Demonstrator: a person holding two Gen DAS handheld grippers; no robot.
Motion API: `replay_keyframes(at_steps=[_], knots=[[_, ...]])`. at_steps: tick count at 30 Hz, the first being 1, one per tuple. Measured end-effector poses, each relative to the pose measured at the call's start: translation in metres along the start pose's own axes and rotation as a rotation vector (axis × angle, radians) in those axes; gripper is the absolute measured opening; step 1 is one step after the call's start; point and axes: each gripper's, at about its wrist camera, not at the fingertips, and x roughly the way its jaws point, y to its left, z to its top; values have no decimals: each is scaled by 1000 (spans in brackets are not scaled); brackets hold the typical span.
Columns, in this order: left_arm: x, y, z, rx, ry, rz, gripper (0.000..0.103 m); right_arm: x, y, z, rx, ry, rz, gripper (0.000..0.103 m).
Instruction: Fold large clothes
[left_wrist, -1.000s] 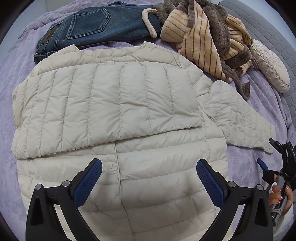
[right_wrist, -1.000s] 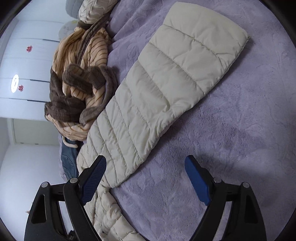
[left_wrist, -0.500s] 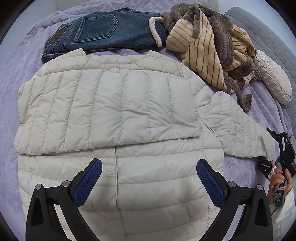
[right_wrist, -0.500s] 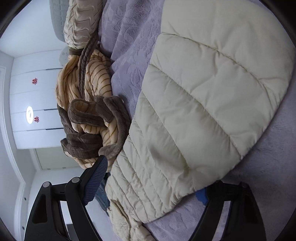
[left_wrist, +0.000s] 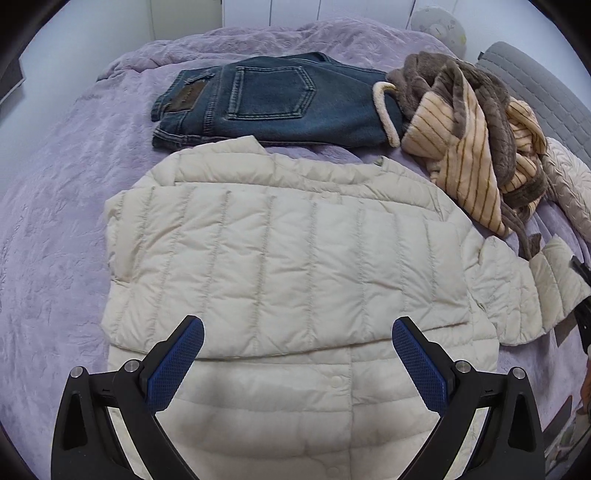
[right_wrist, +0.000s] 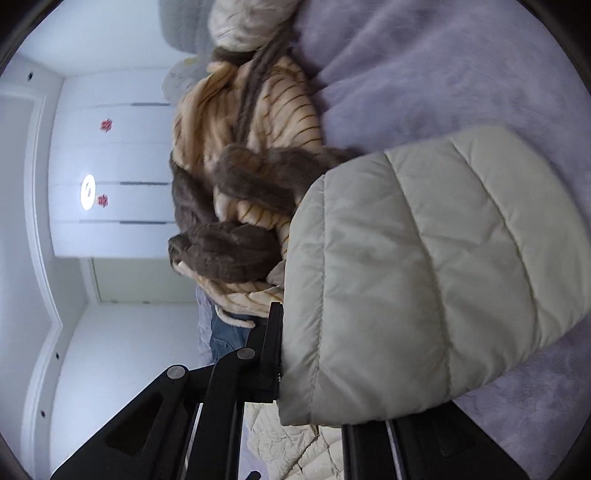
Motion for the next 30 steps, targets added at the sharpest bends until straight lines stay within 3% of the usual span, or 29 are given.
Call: replay_keyframes(at_steps=[5, 9, 13, 16, 19, 22, 28, 29, 30], knots=[[-6, 36, 5, -56, -33, 37, 102, 47, 93, -42, -348, 84, -30, 11], [-8, 62, 8, -100, -51, 66, 102, 96, 156, -107, -690, 177, -98, 11], [-6, 87, 8, -147, -60, 84, 102, 148, 183, -189, -1005, 276, -191, 11], [-2, 100, 7, -172, -59, 94, 102, 185, 176, -244, -1178, 353, -287, 11], [1, 108, 4, -185, -60, 98, 102, 212, 154, -277, -1248, 418, -389, 11], [4, 113, 2, -191, -59, 94, 102, 225, 130, -288, -1274, 446, -475, 11], [10, 114, 3, -197, -50, 74, 102, 219, 121, -287, -1286, 447, -534, 11], [11, 113, 4, -196, -46, 71, 102, 219, 124, -286, -1269, 450, -533, 15], [12, 112, 4, -195, -44, 66, 102, 217, 125, -282, -1245, 452, -526, 27]])
